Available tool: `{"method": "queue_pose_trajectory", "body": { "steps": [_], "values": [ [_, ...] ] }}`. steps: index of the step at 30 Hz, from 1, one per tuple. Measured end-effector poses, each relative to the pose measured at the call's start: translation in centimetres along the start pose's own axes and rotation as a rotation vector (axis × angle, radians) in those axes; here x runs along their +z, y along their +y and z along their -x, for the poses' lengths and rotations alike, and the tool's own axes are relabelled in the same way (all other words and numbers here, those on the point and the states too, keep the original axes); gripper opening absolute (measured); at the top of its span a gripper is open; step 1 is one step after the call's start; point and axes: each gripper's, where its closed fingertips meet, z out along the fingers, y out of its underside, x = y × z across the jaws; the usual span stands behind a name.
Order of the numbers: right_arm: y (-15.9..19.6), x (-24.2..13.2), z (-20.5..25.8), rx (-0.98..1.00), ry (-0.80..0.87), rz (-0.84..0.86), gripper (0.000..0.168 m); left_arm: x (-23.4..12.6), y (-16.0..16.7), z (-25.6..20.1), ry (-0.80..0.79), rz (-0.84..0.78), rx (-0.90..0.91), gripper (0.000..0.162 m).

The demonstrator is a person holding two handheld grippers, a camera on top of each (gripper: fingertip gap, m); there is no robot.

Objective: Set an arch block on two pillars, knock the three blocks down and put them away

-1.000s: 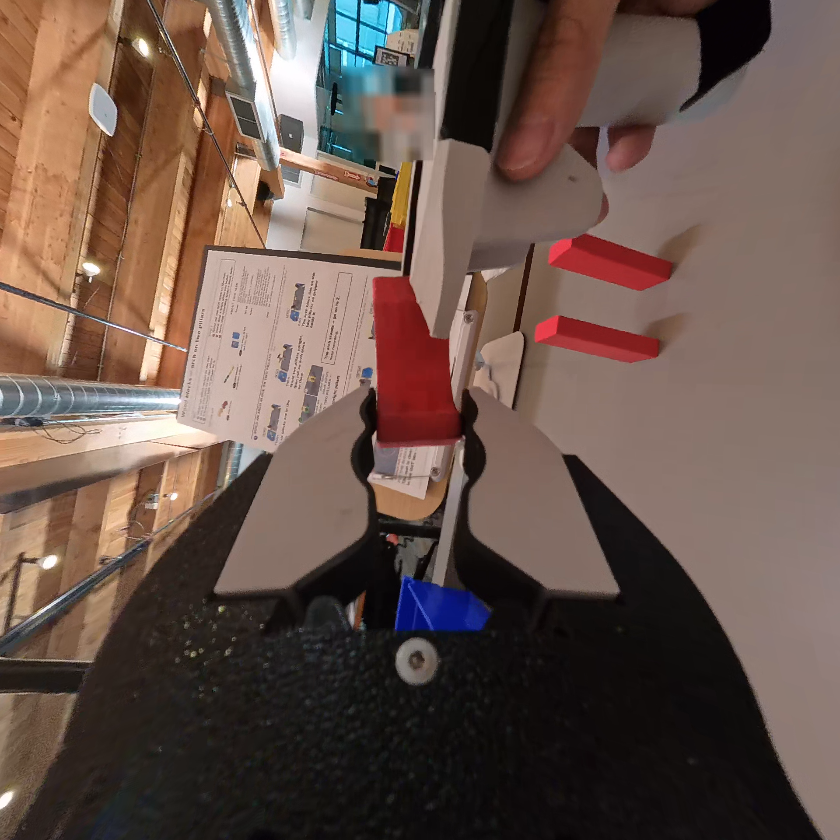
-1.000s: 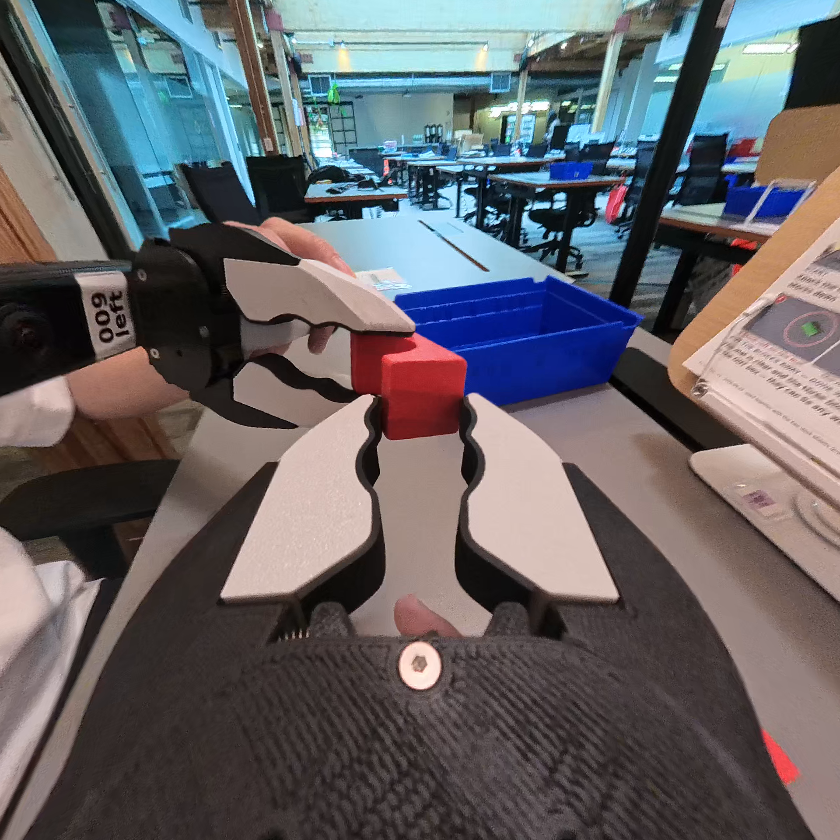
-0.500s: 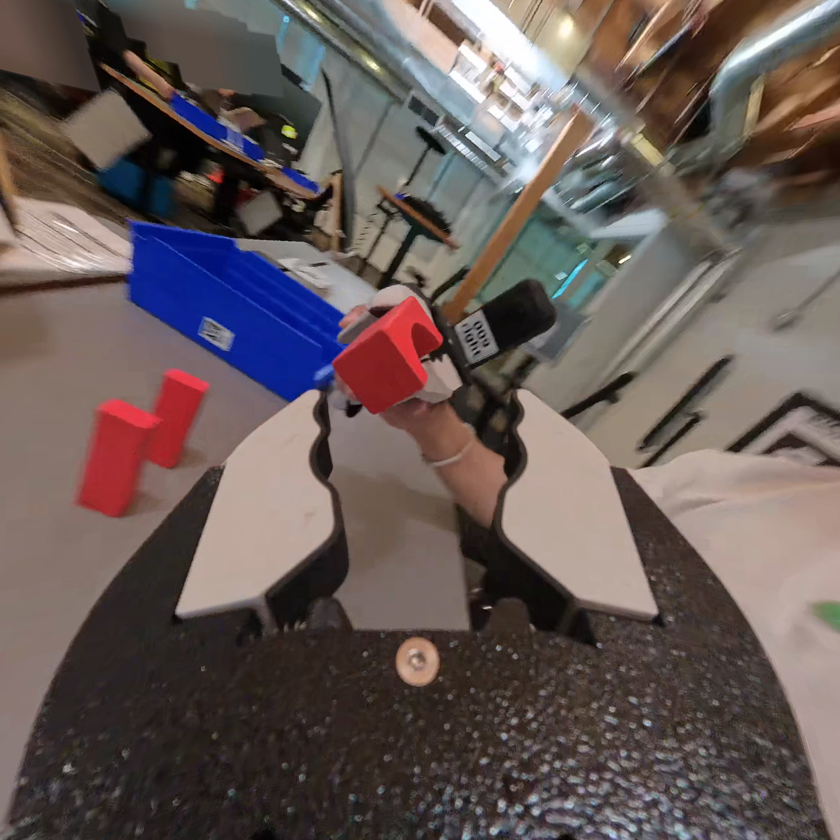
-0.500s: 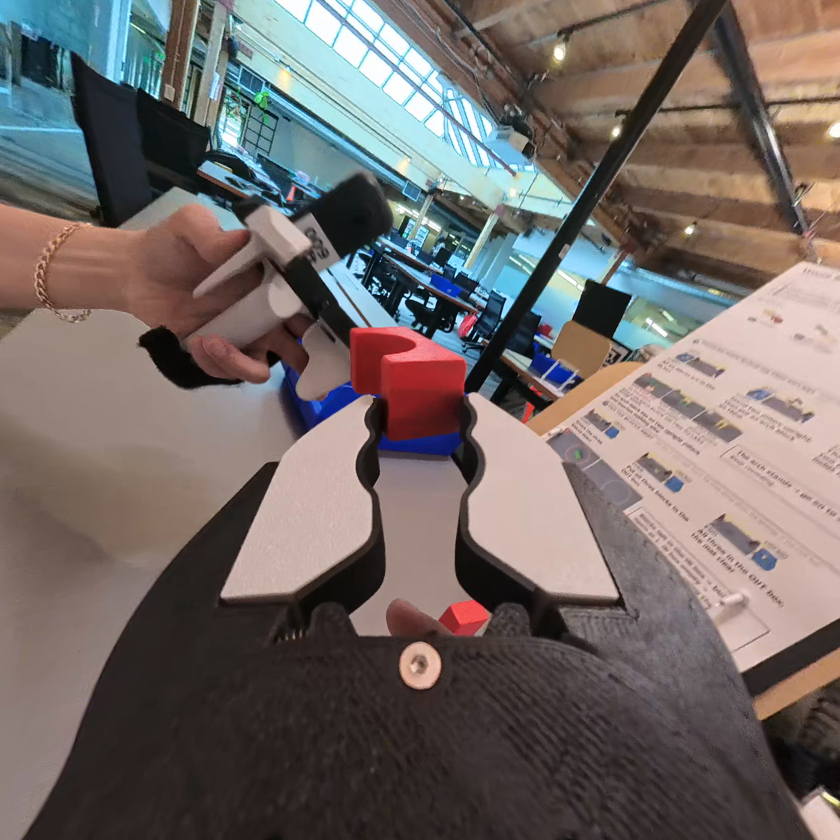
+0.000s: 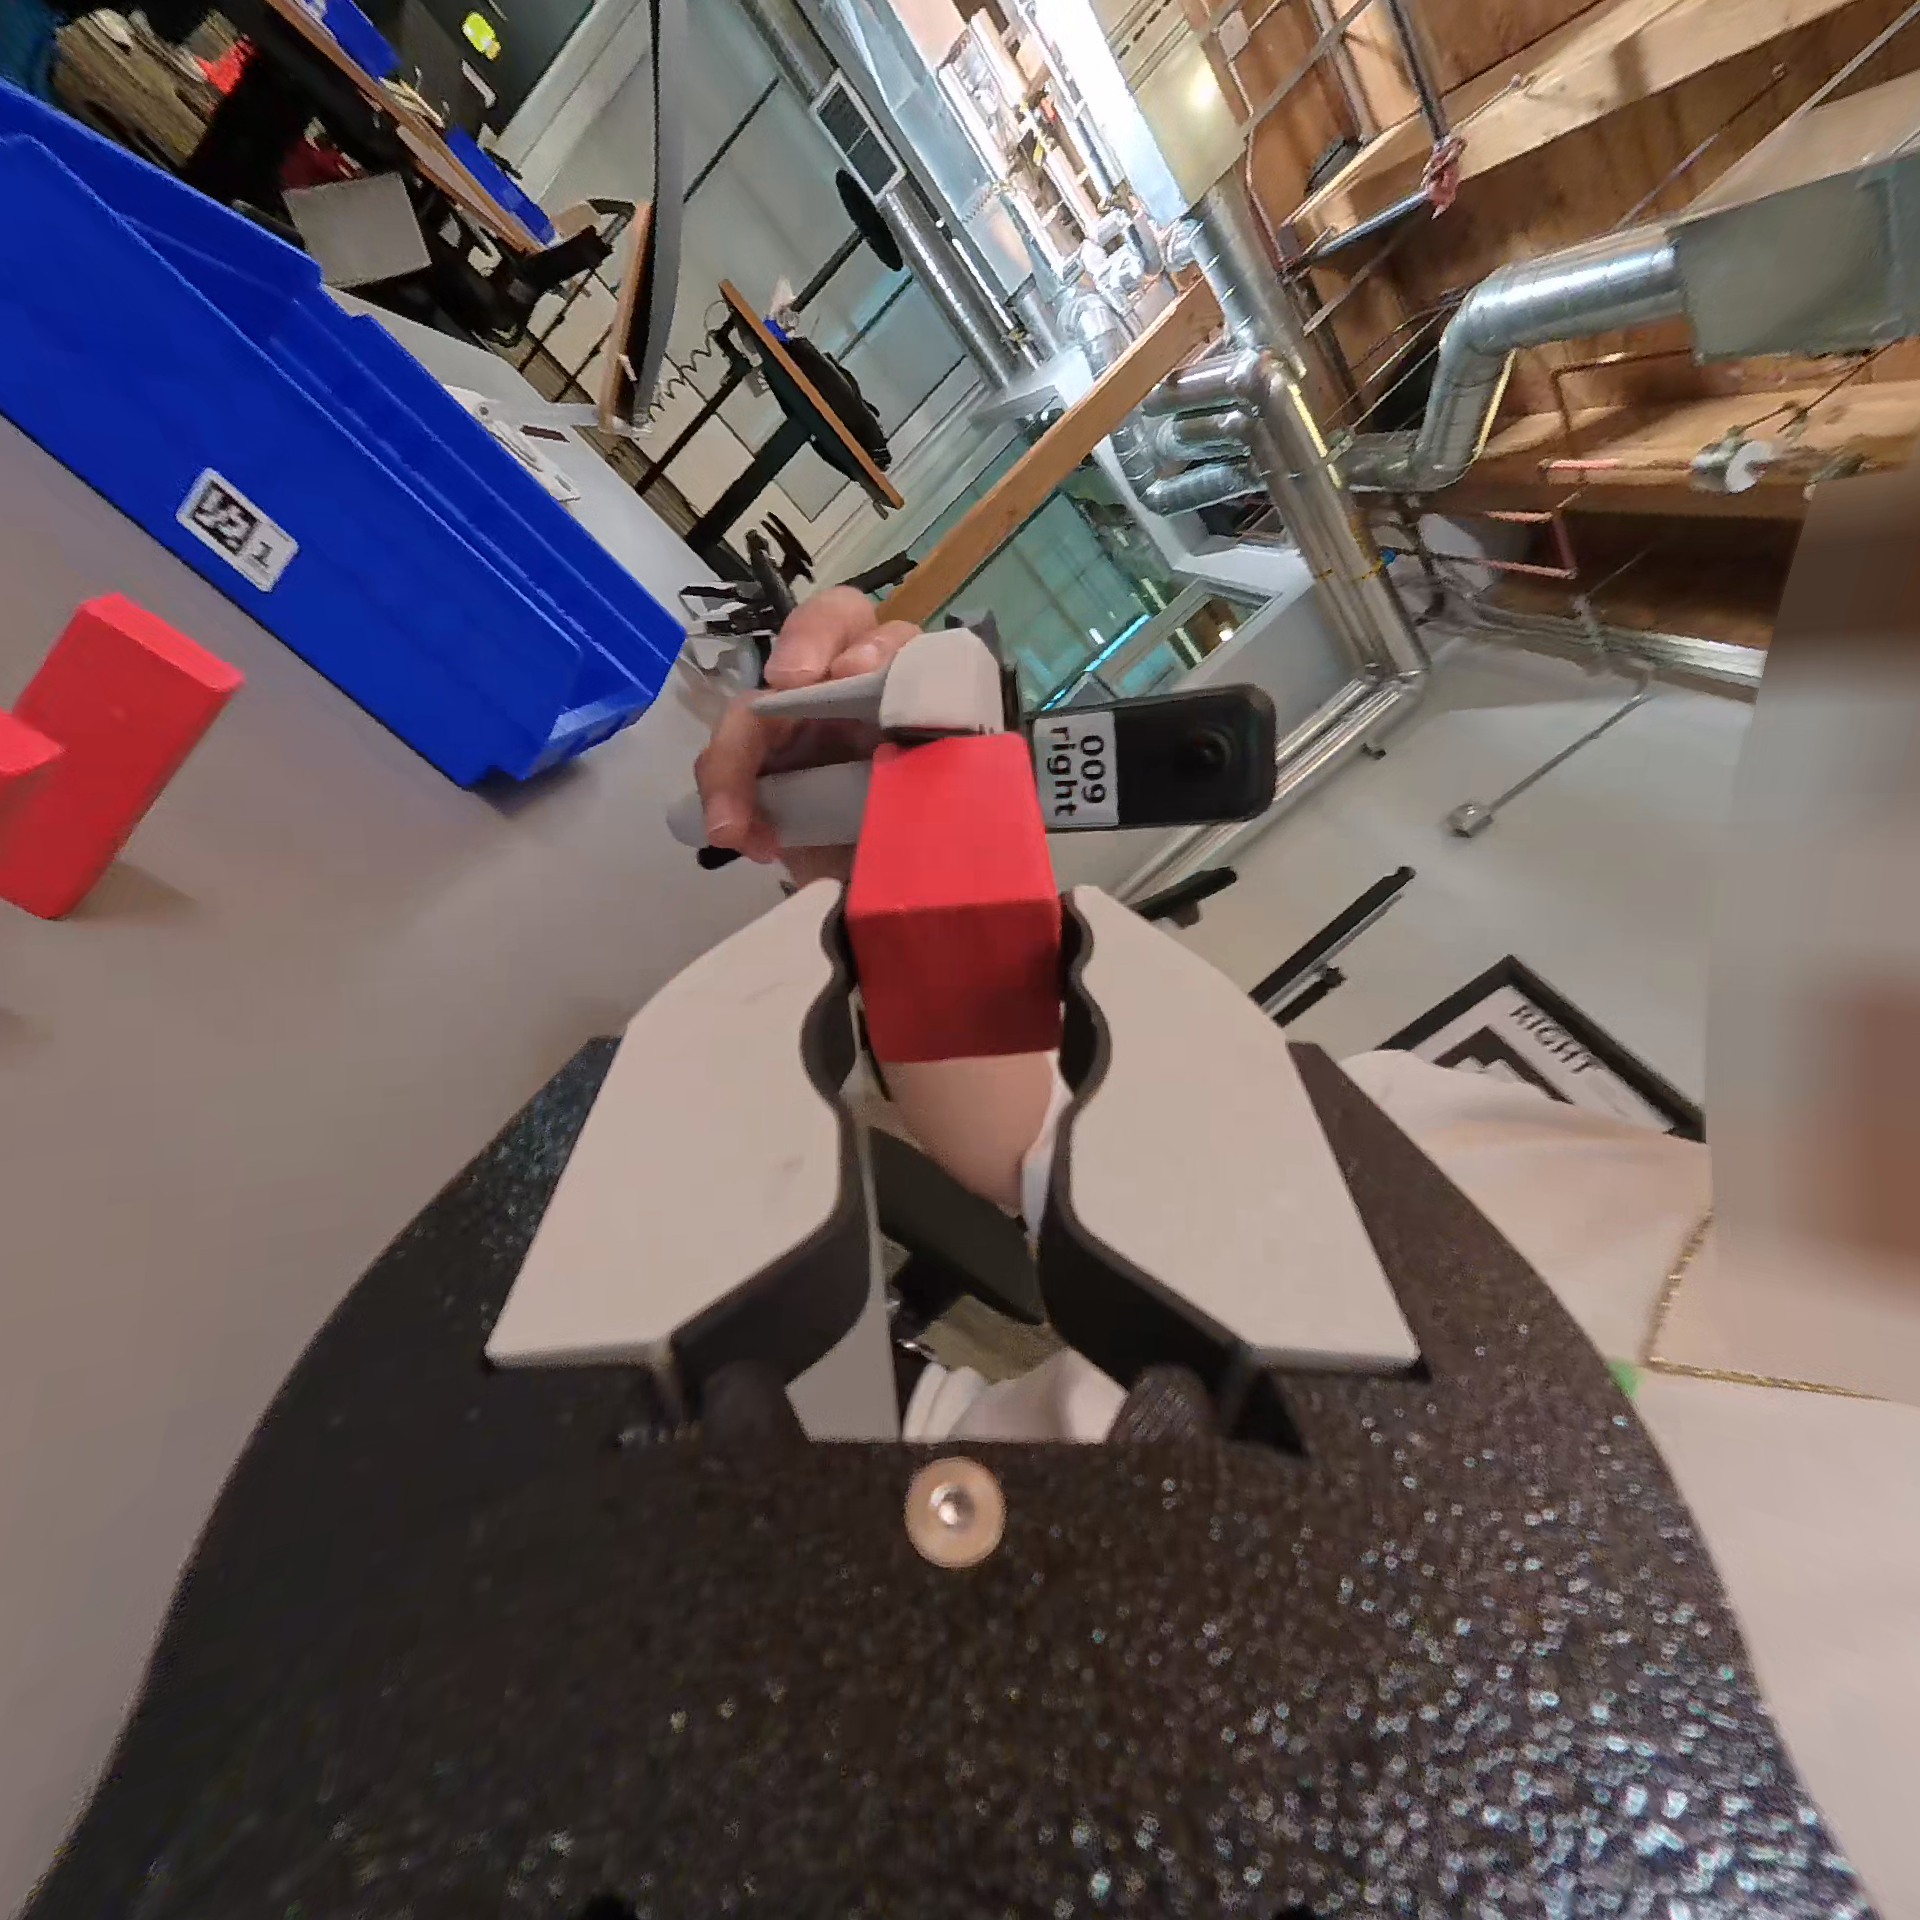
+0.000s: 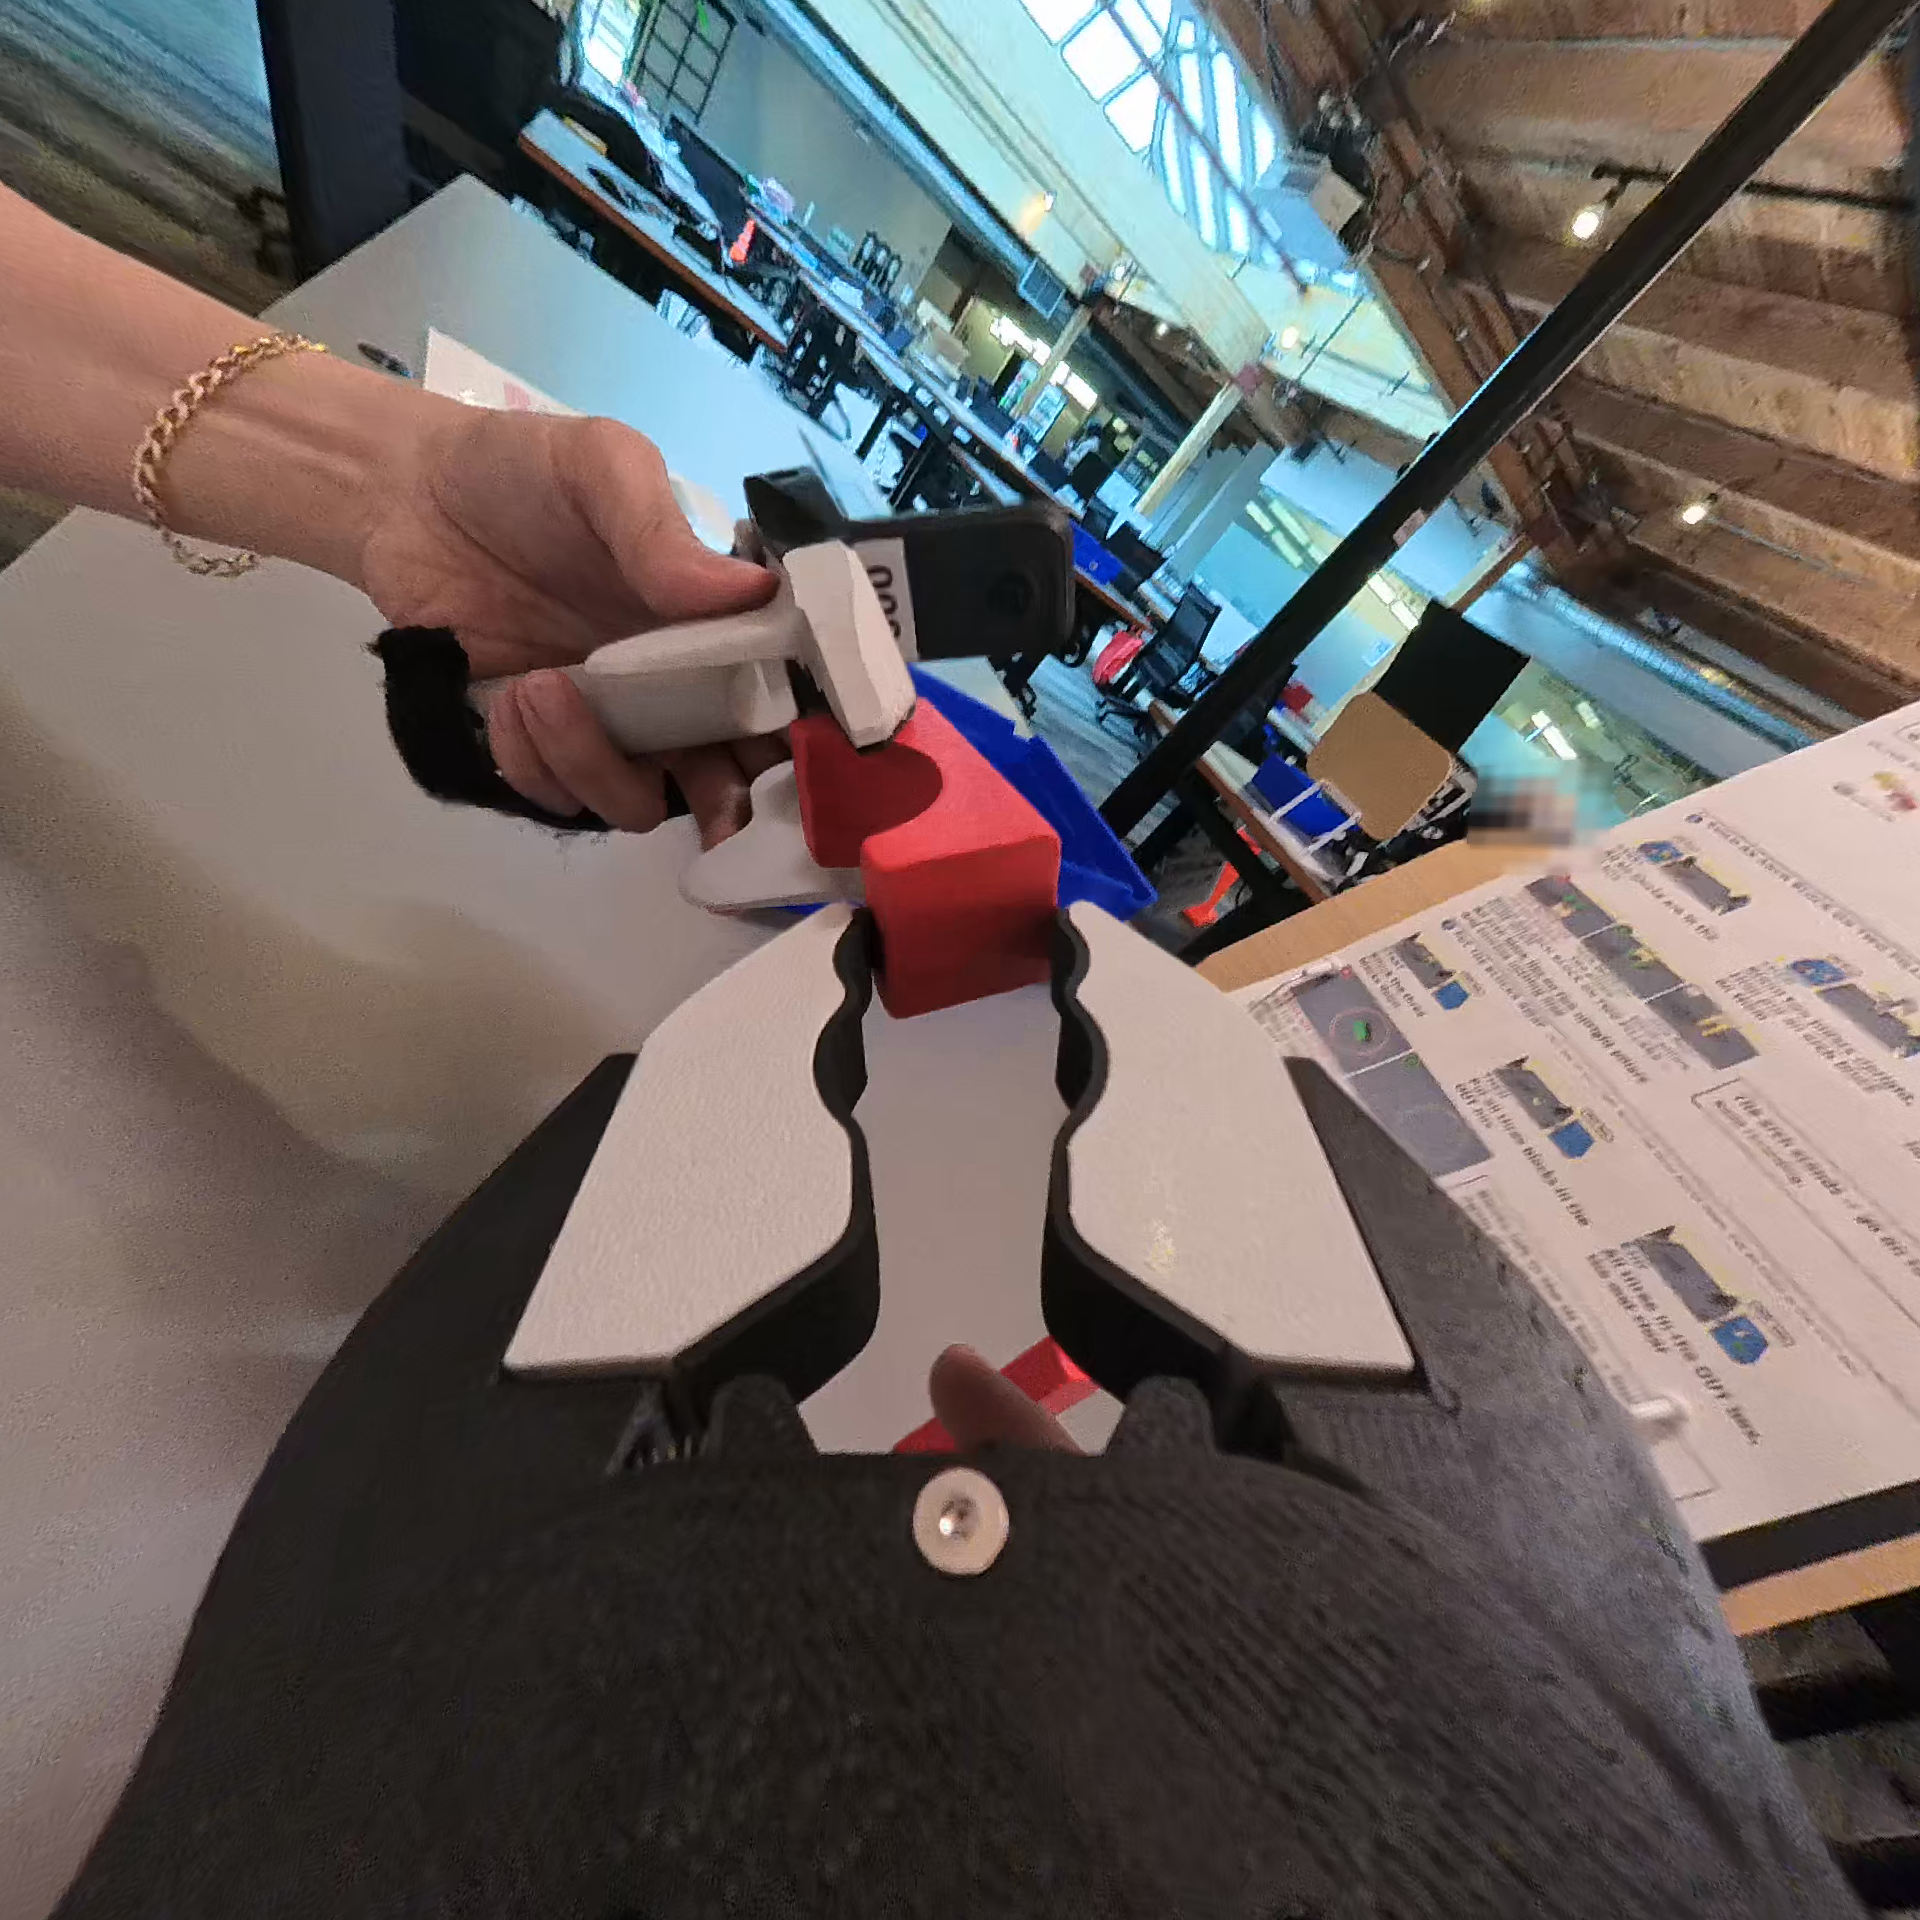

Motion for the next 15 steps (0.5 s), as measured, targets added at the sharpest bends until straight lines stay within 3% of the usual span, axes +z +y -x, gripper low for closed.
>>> {"method": "queue_pose_trajectory", "body": {
  "steps": [1,4,8,15],
  "values": [
    [0.3,0.0,0.3,0.028,-0.033,0.016,0.034,-0.1,0.1,0.3,-0.019,0.004,0.027,0.035],
    [0.2,-0.6,0.7,0.212,-0.148,0.007,0.058,-0.7,0.3,1.3,-0.128,0.047,0.19,0.035],
    [-1.1,-1.2,-0.7,0.435,-0.25,-0.015,0.066,-1.0,0.4,1.6,-0.237,0.126,0.437,0.035],
    [0.2,-0.6,-0.1,0.352,-0.444,0.291,0.062,-0.4,0.7,2.2,-0.396,0.233,0.792,0.035]
  ]
}}
